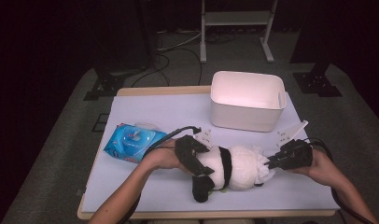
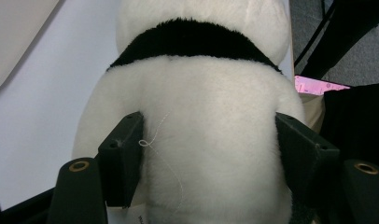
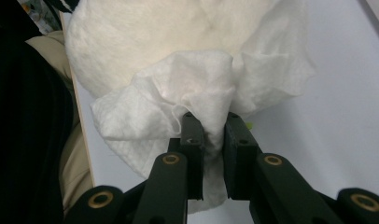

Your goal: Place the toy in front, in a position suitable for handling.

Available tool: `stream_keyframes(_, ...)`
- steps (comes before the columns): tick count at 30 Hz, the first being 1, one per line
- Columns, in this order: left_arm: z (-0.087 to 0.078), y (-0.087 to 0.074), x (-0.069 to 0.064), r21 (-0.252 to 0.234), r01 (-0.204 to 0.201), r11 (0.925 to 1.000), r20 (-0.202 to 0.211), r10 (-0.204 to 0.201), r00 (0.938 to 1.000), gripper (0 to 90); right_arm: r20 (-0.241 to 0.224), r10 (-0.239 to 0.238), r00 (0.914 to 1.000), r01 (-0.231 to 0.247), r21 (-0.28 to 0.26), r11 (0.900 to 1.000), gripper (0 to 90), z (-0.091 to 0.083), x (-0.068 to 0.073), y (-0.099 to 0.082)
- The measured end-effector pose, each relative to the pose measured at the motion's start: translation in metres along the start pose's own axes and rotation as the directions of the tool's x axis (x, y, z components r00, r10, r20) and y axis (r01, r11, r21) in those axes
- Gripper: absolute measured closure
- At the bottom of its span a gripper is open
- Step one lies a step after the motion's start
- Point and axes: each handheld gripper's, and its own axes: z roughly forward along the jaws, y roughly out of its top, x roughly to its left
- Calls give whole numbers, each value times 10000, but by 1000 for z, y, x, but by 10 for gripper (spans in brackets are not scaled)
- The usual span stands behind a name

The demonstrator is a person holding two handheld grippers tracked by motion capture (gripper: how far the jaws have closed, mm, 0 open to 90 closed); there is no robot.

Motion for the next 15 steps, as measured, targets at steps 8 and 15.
stream_keyframes(8,4,2,-2,-184,-38,9998,-123,35,9999,295,-95,-637,9979,634,-201,9978,794,0,6,24)
stream_keyframes(15,8,7,-3,-1,-122,9999,-141,122,9998,286,-369,-1331,9904,1324,-206,9910,794,13,13,59)
